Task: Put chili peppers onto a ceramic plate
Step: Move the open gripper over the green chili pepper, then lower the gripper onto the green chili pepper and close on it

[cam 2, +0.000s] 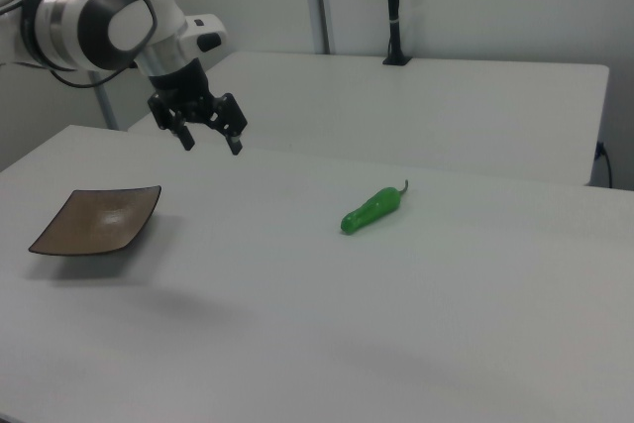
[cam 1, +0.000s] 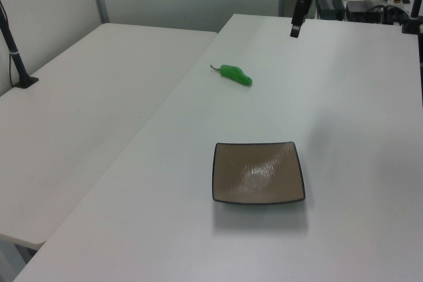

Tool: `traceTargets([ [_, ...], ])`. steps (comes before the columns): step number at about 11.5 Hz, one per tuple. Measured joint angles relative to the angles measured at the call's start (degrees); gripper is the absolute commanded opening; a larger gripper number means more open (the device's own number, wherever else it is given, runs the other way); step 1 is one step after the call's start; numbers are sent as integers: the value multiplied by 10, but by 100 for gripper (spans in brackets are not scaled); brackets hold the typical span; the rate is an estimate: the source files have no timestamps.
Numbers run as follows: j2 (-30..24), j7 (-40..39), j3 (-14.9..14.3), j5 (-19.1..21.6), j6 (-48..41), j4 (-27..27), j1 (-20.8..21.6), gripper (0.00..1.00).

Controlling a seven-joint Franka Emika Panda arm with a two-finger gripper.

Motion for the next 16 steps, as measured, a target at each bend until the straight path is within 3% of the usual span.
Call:
traceTargets([
  [5,74,95,-6,0,214,-2,-26,100],
  [8,119,113,-9,0,294,7,-50,100],
  [12,220,125,-23,-5,316,88,-58,100],
  [16,309,128,-36,-6,443,116,-66,100],
])
